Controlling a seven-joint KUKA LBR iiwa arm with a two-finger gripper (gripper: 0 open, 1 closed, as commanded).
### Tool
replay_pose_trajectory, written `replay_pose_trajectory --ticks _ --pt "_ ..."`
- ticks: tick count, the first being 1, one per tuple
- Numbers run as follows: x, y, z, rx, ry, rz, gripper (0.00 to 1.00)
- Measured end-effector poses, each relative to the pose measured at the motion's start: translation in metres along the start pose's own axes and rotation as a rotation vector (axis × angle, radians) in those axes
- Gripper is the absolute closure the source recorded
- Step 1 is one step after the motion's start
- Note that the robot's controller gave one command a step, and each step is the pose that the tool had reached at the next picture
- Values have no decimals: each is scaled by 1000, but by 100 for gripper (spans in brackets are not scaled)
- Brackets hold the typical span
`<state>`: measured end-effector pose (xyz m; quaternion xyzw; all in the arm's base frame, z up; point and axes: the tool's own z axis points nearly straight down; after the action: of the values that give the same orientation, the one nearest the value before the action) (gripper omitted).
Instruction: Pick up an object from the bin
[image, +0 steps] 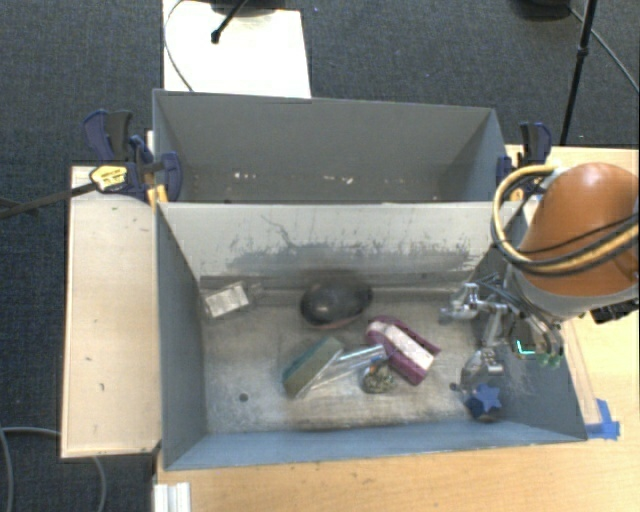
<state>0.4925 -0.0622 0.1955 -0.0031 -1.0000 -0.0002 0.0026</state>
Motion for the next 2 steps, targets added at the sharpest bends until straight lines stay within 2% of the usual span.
replay_pose_trajectory --ticks 1,2 --pt "-44 41 105 -1 -20 60 0" --pt "-45 37 101 3 -25 60 100"
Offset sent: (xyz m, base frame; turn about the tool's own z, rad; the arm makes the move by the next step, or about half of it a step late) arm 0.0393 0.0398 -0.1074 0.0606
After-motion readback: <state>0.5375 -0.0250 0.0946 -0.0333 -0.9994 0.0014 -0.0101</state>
